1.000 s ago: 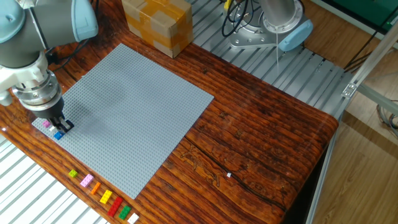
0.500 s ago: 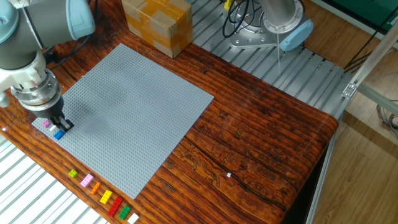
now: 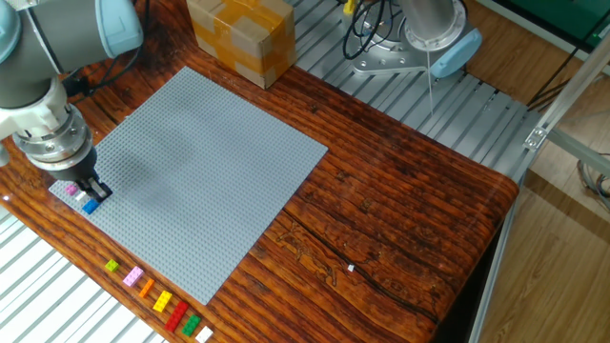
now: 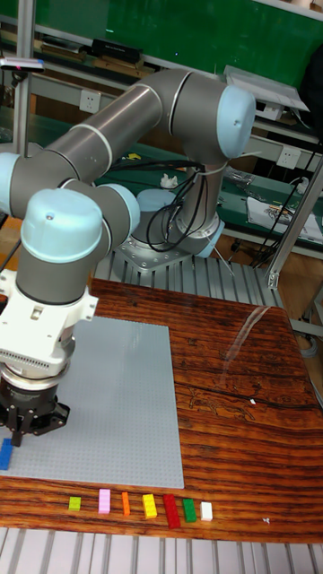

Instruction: Build with small Lego blocks

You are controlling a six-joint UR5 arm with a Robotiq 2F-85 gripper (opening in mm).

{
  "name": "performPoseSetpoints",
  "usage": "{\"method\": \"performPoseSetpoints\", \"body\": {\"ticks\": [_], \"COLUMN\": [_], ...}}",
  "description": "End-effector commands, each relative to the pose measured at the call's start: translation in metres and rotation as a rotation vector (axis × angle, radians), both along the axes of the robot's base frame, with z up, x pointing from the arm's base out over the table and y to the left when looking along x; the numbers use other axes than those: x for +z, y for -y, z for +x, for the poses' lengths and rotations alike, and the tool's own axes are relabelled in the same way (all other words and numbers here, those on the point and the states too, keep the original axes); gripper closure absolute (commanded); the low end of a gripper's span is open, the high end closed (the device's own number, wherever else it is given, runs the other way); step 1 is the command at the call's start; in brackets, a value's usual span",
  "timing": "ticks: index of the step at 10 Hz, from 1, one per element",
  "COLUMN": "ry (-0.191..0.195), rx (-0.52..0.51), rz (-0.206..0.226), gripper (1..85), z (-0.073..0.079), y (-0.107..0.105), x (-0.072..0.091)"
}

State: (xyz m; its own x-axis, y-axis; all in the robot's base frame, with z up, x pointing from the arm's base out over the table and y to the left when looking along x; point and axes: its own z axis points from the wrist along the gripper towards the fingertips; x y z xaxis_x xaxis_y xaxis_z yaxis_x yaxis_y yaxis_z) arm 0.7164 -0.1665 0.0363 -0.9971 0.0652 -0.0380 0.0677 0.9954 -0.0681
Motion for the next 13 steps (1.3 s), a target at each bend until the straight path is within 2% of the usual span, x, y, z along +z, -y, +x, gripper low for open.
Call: {"method": "performPoseSetpoints", "body": {"ticks": [1, 4, 7, 9, 13], "ry": [0.0, -0.01, -0.003, -0.004, 0.011], "rx": [0.04, 0.027, 0.044, 0.061, 0.043], "rz": [0.029, 0.051, 0.061, 0.068, 0.091], "gripper": [62.3, 63.3, 62.0, 55.3, 54.3], "z": [0.014, 0.028, 0.041, 0.045, 0.062], "y": [-0.025, -0.053, -0.068, -0.073, -0.092], "x": [0.009, 0.012, 0.008, 0.007, 0.0]}}
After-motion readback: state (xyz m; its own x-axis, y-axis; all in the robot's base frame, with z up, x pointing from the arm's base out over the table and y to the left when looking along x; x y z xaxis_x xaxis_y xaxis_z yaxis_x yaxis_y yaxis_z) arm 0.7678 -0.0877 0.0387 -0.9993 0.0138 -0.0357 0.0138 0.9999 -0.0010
